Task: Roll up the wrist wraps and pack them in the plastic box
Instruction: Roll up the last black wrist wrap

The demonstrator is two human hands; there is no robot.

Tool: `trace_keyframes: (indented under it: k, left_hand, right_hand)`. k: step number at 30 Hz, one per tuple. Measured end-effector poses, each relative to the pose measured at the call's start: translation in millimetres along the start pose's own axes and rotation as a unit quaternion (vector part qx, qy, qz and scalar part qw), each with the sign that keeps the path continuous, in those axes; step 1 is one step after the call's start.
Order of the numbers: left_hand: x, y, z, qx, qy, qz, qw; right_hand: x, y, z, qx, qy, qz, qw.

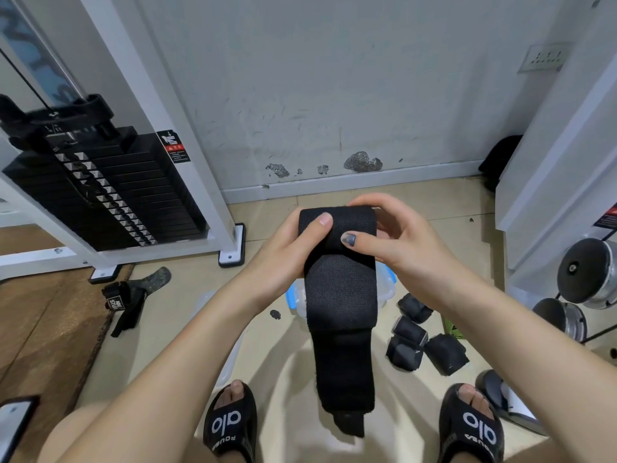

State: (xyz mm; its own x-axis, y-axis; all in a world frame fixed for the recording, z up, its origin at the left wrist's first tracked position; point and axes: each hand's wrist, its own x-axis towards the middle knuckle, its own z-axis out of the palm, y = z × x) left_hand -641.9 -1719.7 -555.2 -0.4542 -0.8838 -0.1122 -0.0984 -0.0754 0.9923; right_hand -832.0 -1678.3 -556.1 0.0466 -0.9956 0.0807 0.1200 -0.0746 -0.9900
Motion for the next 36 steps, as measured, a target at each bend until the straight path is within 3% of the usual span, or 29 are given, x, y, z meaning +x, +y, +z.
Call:
trace_keyframes:
  k: [4,10,13,18,26,33,36]
  left_hand:
    - [0.4,-0.9,-2.9,-0.028,-0.015,0.037,0.999]
    - [-3.1,-1.2,-8.6,-0.015,-0.028,0.087,0.996]
    - [-4.3,-0.4,-8.6,-0.011,-0.033,0.101,0.994]
    - [-2.6,-0.4,-7.3,0.0,-0.053,0.073,0.996]
    - [3.9,-2.8,-2.4,-0.061,0.004,-0.019,0.998]
    - [2.4,-1.0,-3.9,-0.066,-0.012,0.016,0.998]
    - [1.2,-2.3,-3.2,-0.056,-0.017,0.041,0.997]
  right_hand:
    - [0.5,-0.5,0.1,0.007,0.004,0.008,1.0]
    - [-2.1,-7.1,1.8,0.051,-0.028,0.106,0.993]
    - [-0.1,-6.1,2.2,0.043,-0.005,0.086,0.995]
    - [1.3,-1.9,1.3,0.049,0.001,0.04,0.998]
    - [-1.6,-0.2,3.3,-0.028,0.012,-0.007,0.999]
    - [-2.4,-3.2,2.2,-0.058,-0.023,0.063,0.996]
    - [-2.2,-3.3,4.9,-0.051,-0.006,0.053,0.997]
